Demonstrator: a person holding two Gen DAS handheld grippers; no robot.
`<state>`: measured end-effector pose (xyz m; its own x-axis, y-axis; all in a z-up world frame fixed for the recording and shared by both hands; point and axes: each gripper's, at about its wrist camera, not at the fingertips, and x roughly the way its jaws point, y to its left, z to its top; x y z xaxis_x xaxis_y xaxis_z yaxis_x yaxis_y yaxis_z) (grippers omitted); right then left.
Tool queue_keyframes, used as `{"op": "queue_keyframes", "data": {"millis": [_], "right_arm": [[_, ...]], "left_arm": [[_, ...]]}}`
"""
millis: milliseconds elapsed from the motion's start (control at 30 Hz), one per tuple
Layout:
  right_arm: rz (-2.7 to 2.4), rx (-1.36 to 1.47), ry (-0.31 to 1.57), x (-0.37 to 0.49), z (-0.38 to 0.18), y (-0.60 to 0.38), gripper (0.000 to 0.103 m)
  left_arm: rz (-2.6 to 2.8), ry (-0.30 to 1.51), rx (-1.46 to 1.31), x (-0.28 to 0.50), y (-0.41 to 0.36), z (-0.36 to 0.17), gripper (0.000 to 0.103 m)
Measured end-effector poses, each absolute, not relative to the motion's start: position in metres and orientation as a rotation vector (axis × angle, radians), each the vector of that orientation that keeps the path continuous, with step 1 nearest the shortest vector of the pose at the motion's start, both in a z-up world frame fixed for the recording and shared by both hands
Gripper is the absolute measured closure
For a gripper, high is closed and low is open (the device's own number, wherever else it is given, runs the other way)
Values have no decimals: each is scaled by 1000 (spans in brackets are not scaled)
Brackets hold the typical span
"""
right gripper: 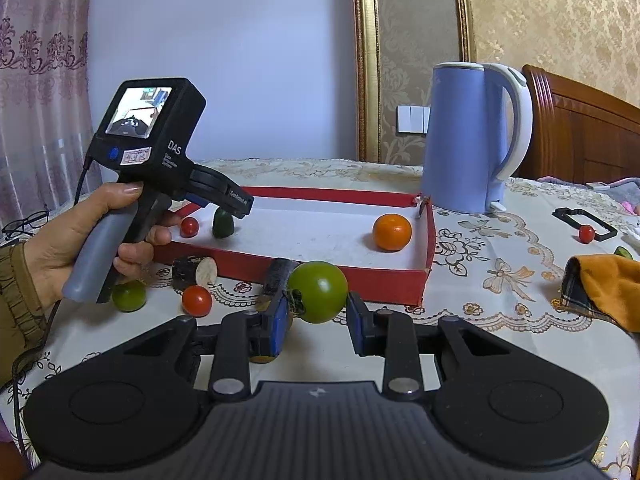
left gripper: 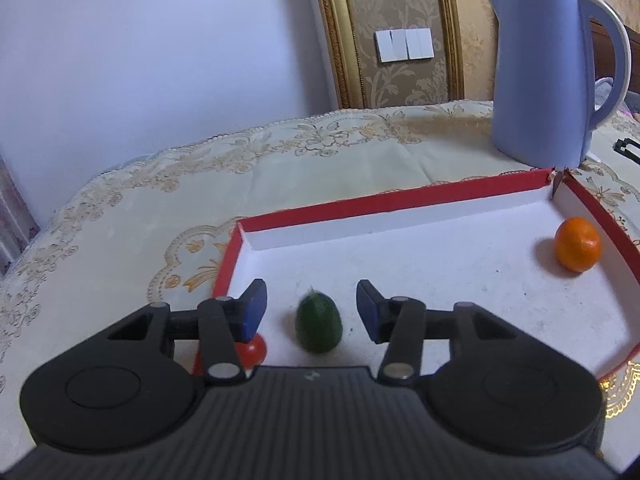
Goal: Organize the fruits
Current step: 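Drop the green fruit into the red box with the left tool while the right tool lifts the green tomato, then lower the green tomato into the red box and open the right tool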
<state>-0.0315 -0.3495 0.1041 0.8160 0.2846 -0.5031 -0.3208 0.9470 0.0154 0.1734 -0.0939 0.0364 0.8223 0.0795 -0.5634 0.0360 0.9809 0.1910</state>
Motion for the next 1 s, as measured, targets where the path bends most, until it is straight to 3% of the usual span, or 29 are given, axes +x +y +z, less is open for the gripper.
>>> {"op": "queue_keyframes", "data": {"millis": [100, 167, 233, 267, 533, 1000], "right_arm": [[323, -69, 520, -31, 105, -349, 72], [322, -71, 518, -31, 105, -349, 73], [321, -69, 518, -31, 105, -349, 72], [320, -67, 516, -30, 105, -349, 72], [336, -97, 498, -19, 112, -334, 72], [320, -118, 523, 53, 122, -316, 72]], "left_arm": [[53, 564, 213, 149, -89, 45, 54], [70, 546, 200, 129, -80, 49, 42], [75, 514, 159, 104, -66, 51, 20], [79, 499, 131, 93, -58, 52, 16], [234, 457, 80, 43, -15, 34, 11], [309, 527, 18, 48, 21, 11, 10]]}}
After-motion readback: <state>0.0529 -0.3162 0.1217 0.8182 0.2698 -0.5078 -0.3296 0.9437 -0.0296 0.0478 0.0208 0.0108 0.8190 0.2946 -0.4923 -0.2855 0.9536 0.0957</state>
